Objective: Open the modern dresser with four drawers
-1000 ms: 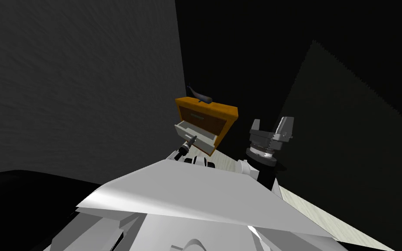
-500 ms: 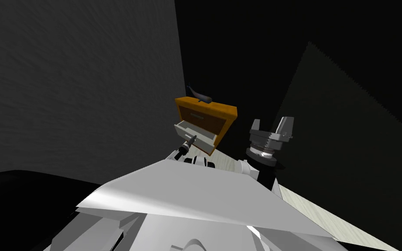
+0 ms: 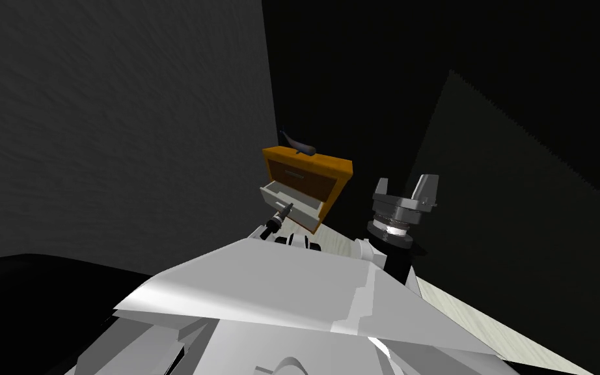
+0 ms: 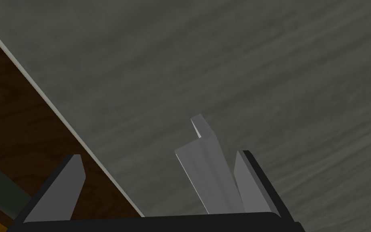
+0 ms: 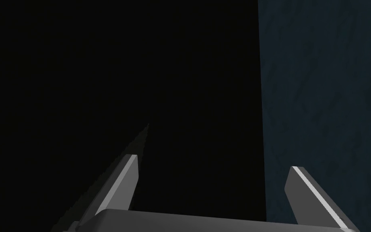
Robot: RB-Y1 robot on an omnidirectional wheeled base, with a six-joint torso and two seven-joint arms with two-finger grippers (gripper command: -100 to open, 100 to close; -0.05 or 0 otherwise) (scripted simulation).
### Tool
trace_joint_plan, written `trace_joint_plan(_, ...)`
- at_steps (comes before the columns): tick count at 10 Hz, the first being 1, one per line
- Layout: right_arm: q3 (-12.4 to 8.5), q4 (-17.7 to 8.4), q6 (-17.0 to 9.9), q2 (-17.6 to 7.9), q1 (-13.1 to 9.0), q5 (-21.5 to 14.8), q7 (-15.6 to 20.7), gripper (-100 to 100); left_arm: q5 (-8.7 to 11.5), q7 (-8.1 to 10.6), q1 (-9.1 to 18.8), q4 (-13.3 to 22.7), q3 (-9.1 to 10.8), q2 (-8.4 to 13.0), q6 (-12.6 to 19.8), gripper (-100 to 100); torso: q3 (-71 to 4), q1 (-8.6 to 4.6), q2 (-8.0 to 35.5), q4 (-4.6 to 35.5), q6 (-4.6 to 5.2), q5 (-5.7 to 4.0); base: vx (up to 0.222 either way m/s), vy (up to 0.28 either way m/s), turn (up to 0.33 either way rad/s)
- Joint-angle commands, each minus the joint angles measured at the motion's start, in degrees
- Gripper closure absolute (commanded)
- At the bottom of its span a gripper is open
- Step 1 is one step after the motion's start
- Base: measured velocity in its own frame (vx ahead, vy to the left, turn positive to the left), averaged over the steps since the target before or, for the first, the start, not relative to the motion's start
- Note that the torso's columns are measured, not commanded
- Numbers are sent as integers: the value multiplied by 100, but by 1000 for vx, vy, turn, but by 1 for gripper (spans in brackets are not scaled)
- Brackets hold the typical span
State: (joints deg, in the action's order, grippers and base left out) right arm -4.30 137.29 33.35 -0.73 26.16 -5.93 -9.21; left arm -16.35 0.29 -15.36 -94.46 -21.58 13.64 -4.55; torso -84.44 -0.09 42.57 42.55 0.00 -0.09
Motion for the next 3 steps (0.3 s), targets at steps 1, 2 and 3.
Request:
trace_joint_plan(1, 0, 0, 0, 0, 0, 0, 0, 0, 0, 1, -9, 12, 0, 3, 10, 0, -7, 2, -12, -9, 1, 3, 0, 0, 0)
trace_joint_plan(2, 0, 0, 0, 0, 0, 0, 0, 0, 1, 2, -14, 19, 0, 5, 16, 0, -10, 3, -20, -16, 1, 5, 0, 0, 0)
trace_joint_plan(3, 0, 0, 0, 0, 0, 0, 0, 0, 1, 2, -17, 24, 0, 6, 20, 0, -11, 5, -23, -20, 1, 7, 0, 0, 0)
